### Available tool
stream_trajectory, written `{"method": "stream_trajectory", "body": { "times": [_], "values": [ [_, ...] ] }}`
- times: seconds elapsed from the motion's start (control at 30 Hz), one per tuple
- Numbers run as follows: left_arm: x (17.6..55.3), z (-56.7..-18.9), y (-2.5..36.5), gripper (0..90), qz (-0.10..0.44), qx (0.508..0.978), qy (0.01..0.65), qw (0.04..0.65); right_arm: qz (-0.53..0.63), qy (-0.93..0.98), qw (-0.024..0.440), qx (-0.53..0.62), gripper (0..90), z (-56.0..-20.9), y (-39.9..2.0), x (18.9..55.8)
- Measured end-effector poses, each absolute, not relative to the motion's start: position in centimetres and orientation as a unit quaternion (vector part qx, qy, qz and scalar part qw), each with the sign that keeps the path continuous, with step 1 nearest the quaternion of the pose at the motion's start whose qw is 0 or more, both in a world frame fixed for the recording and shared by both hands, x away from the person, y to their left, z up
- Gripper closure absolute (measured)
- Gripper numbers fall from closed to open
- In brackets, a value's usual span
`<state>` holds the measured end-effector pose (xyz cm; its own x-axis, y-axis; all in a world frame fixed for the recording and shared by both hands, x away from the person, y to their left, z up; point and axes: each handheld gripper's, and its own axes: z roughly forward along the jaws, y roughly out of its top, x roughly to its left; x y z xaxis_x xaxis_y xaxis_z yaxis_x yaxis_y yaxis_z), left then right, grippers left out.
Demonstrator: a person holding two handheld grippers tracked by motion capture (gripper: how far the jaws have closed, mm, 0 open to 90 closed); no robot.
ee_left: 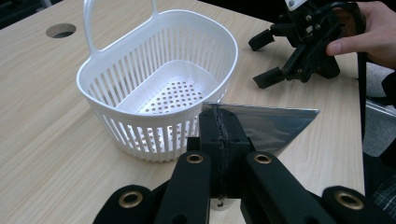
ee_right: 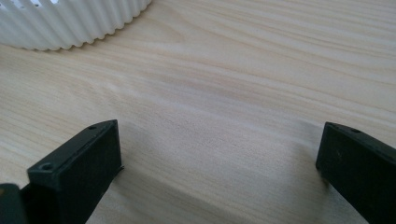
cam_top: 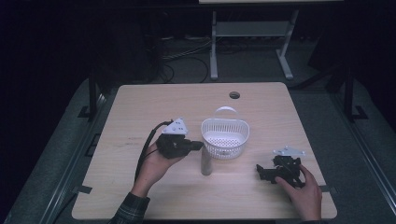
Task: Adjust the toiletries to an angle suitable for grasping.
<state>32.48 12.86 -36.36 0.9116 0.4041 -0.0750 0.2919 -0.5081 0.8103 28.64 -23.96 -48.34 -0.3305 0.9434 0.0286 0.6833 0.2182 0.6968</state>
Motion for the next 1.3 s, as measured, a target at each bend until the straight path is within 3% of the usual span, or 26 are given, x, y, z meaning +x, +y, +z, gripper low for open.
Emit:
{"method": "stream_trajectory", "body": {
  "times": [0.27,0.5,0.7,0.9,1.3],
  "values": [
    [32.1,-36.1,13.3,87.6,0.059,0.865,0.202,0.455,0.314,0.752,0.207,0.541,0.0,-48.3,-24.0,28.6],
    [31.5,-35.7,14.0,66.3,0.060,0.865,0.204,0.455,0.314,0.753,0.208,0.541,0.0,-48.4,-24.0,28.7],
    [31.0,-35.5,13.9,36.9,0.067,0.865,0.207,0.451,0.314,0.753,0.208,0.540,0.0,-48.4,-24.0,28.7],
    [30.7,-35.5,13.3,18.5,0.078,0.867,0.204,0.447,0.314,0.752,0.207,0.541,0.0,-48.3,-24.0,28.6],
    [30.7,-35.7,11.2,13.0,0.080,0.869,0.185,0.451,0.314,0.752,0.207,0.541,0.0,-48.3,-24.0,28.6]
  ]
}}
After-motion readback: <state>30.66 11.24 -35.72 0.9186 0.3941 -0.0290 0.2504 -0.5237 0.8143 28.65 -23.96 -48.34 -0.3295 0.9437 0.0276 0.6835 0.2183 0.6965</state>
